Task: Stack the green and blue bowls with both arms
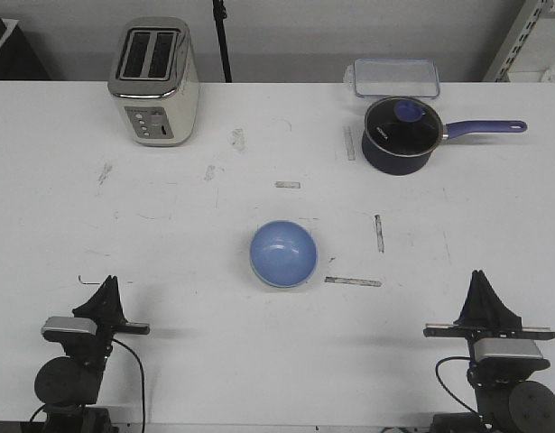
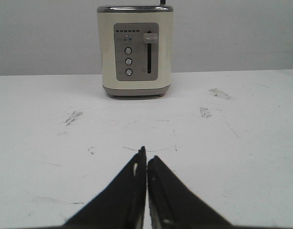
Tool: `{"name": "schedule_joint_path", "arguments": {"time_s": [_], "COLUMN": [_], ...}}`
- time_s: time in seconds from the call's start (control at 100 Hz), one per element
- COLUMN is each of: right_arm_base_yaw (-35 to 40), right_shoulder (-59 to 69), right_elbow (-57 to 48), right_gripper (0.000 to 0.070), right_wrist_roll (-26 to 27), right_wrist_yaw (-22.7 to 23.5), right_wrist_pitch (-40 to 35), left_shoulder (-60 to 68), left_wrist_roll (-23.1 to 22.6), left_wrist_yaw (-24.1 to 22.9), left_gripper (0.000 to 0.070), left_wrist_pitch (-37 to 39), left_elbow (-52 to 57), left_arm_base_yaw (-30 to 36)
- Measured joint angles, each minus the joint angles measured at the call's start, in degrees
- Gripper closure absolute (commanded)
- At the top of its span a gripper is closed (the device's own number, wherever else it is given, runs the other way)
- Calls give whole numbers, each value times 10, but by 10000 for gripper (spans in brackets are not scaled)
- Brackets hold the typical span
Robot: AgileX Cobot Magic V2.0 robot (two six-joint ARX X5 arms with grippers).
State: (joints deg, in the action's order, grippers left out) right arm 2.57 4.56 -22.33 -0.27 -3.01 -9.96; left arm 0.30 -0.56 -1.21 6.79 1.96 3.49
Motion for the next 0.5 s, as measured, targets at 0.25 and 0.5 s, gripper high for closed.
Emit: {"name": "schedule_joint_path", "arguments": {"time_s": [0.25,0.5], "right_arm_base_yaw": [0,20], "right_shoulder": [-2,-18], "right_elbow": [3,79], "right_gripper": [693,693], "right_wrist_roll": [0,0], "right_wrist_yaw": [11,16], "right_wrist_pitch": [-23,1], "left_shoulder": [0,0], "left_wrist_roll": [0,0], "left_wrist_yaw": [0,0], "left_gripper": [698,698], "left_wrist_pitch": [0,0], "left_elbow": [0,0], "left_arm_base_yaw": [0,0]}}
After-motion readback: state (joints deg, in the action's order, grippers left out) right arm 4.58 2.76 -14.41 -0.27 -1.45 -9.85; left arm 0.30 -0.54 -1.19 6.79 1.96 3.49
